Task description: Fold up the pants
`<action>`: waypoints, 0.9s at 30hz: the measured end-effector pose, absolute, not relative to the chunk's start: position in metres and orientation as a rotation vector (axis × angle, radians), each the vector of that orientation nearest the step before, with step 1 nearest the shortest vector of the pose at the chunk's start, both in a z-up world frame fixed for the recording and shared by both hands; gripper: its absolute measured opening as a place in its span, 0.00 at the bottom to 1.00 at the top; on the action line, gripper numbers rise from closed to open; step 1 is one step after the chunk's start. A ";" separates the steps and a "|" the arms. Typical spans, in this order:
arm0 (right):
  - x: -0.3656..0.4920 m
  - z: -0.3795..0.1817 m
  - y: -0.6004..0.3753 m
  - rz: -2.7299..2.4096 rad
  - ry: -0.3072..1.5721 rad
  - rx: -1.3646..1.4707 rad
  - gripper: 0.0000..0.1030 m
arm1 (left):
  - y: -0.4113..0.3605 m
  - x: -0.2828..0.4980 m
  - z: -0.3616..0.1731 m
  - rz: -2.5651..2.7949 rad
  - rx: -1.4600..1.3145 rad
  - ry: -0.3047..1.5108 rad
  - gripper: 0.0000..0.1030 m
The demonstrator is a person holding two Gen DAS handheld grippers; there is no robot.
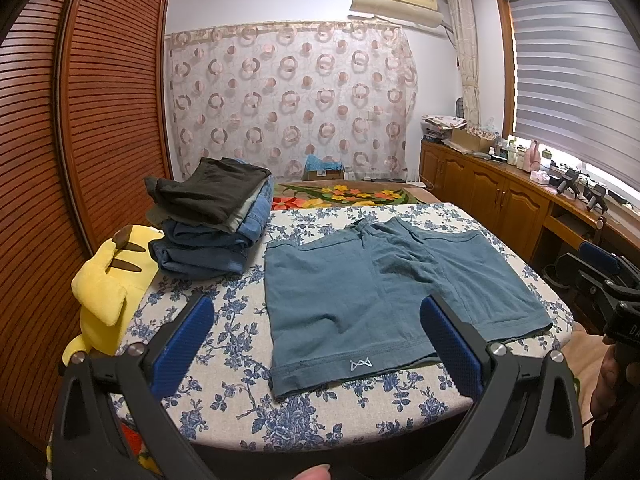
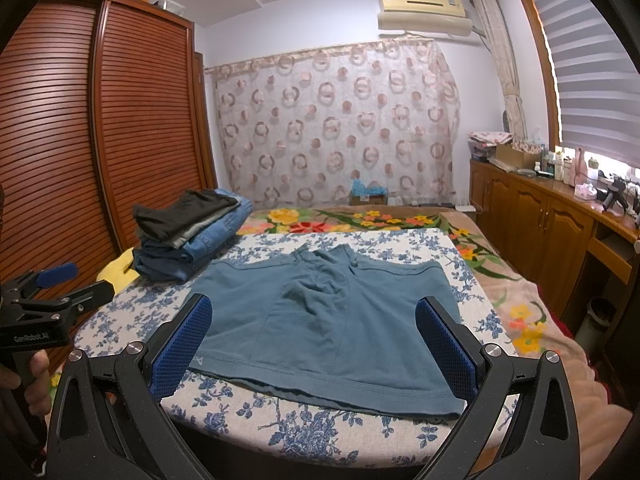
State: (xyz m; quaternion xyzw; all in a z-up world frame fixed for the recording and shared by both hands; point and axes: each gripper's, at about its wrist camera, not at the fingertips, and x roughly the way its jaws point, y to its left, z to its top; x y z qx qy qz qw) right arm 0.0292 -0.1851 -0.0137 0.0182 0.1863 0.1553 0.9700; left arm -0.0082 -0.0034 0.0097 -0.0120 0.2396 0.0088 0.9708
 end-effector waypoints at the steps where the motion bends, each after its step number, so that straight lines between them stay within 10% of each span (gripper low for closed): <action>1: 0.030 -0.014 -0.184 0.314 0.378 0.033 1.00 | -0.004 -0.007 0.009 0.018 -0.024 0.490 1.00; 27: 0.079 -0.077 -0.205 0.291 0.574 -0.021 1.00 | 0.041 0.028 -0.064 0.017 -0.088 0.669 1.00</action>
